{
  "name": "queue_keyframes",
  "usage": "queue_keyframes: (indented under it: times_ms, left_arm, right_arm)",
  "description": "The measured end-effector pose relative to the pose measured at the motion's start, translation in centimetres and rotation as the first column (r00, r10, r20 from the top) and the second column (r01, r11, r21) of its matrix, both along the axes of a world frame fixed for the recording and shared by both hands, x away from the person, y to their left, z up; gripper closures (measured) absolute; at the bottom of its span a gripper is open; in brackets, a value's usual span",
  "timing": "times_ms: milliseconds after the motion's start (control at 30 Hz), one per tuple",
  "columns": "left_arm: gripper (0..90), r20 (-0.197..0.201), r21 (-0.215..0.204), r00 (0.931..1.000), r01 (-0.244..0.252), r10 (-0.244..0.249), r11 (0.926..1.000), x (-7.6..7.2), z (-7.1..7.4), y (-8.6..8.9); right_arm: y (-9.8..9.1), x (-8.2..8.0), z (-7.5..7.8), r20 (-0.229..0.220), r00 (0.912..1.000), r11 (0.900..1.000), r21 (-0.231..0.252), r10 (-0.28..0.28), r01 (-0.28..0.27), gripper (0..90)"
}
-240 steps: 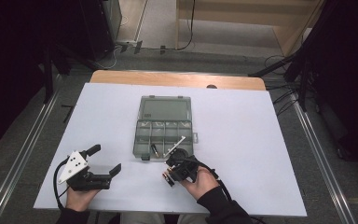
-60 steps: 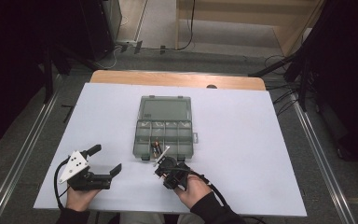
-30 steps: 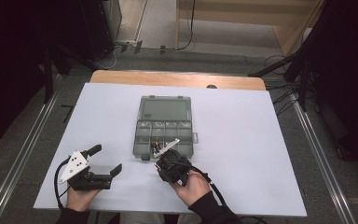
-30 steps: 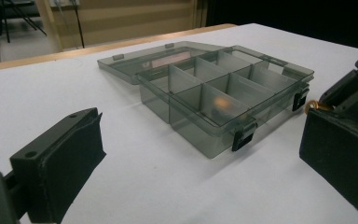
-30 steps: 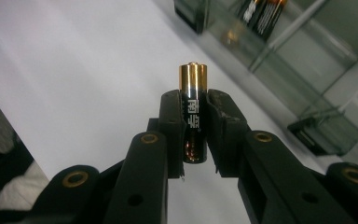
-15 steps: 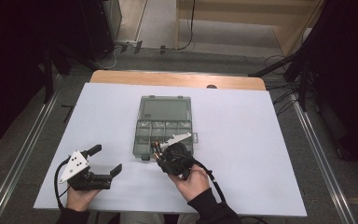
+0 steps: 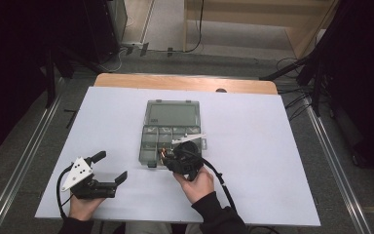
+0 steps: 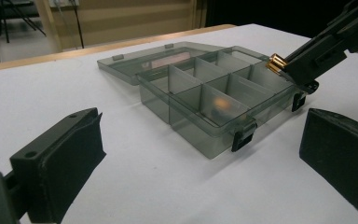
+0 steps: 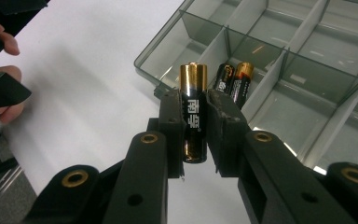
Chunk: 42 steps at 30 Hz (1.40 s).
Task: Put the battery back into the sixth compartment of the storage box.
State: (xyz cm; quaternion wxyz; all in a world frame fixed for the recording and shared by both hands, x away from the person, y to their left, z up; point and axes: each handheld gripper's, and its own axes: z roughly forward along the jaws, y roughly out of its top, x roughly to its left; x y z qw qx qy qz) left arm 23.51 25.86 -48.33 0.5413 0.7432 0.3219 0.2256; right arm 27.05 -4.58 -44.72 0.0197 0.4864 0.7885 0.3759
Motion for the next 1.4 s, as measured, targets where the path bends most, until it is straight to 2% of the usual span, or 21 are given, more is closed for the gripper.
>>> queue_keyframes:
  times_ms: [267, 400, 567, 667, 900, 1000, 1033, 1067, 1100, 1200, 1267, 1333, 1400]
  left_arm:
    - [0.0, 0.0, 0.001, 1.0, -0.002, 0.002, 1.0, 0.0, 0.0, 0.0]
    - [0.0, 0.0, 0.003, 1.0, -0.002, 0.002, 1.0, 0.0, 0.0, 0.0]
    - [0.0, 0.0, 0.002, 1.0, -0.002, 0.002, 1.0, 0.0, 0.0, 0.0]
    - [0.0, 0.001, 0.003, 1.0, -0.002, 0.002, 1.0, 0.0, 0.0, 0.0]
    - [0.0, 0.002, 0.002, 1.0, 0.0, 0.0, 1.0, 0.0, 0.0, 0.0]
    - [0.0, 0.002, 0.003, 1.0, 0.001, -0.001, 1.0, 0.0, 0.0, 0.0]
    - [0.0, 0.001, 0.004, 1.0, 0.0, 0.0, 1.0, 0.0, 0.0, 0.0]
    - [0.0, 0.002, 0.005, 1.0, 0.0, 0.0, 1.0, 0.0, 0.0, 0.0]
    - [0.0, 0.002, 0.006, 1.0, 0.0, 0.0, 1.0, 0.0, 0.0, 0.0]
    - [0.0, 0.001, 0.011, 1.0, -0.001, 0.001, 0.9999, 0.0, 0.0, 0.0]
    - [0.0, 0.002, 0.011, 1.0, -0.001, 0.001, 0.9999, 0.0, 0.0, 0.0]
    - [0.0, 0.003, 0.011, 1.0, -0.001, 0.001, 0.9999, 0.0, 0.0, -0.1]
    - [0.0, 0.002, 0.011, 1.0, -0.001, 0.001, 0.9999, 0.0, 0.0, -0.1]
  right_arm:
    - [-0.1, 0.8, -0.2, -0.01, 0.9979, 0.9966, 0.053, -0.063, 0.064, 77.5]
    - [-0.1, 1.3, -0.4, -0.026, 0.9943, 0.9904, 0.09, -0.103, 0.105, 77.5]
    - [-0.3, 2.2, -0.8, -0.089, 0.9865, 0.974, 0.168, -0.138, 0.151, 77.4]
    - [-0.4, 2.8, -1.1, -0.143, 0.98, 0.9596, 0.225, -0.138, 0.168, 77.4]
    - [-0.3, 3.5, -1.6, -0.165, 0.9703, 0.9505, 0.228, -0.176, 0.212, 77.4]
    - [-0.2, 3.8, -1.9, -0.177, 0.9689, 0.9542, 0.214, -0.173, 0.21, 77.3]
    - [-0.2, 3.8, -1.9, -0.174, 0.9672, 0.9547, 0.202, -0.185, 0.219, 74.6]
    - [-0.1, 3.9, -2.0, -0.177, 0.9679, 0.9557, 0.202, -0.179, 0.214, 63.4]
    - [-0.1, 3.9, -2.0, -0.184, 0.9668, 0.954, 0.209, -0.177, 0.215, 60.9]
    - [-0.1, 3.6, -1.6, -0.149, 0.9706, 0.9581, 0.189, -0.189, 0.216, 54.1]
    - [-0.3, 3.3, -1.3, -0.141, 0.9726, 0.9587, 0.192, -0.185, 0.21, 46.1]
    - [-0.6, 3.2, -1.0, -0.118, 0.9769, 0.9622, 0.187, -0.178, 0.198, 33.1]
    - [-0.8, 3.0, -0.8, -0.092, 0.9869, 0.9704, 0.191, -0.132, 0.148, 21.6]
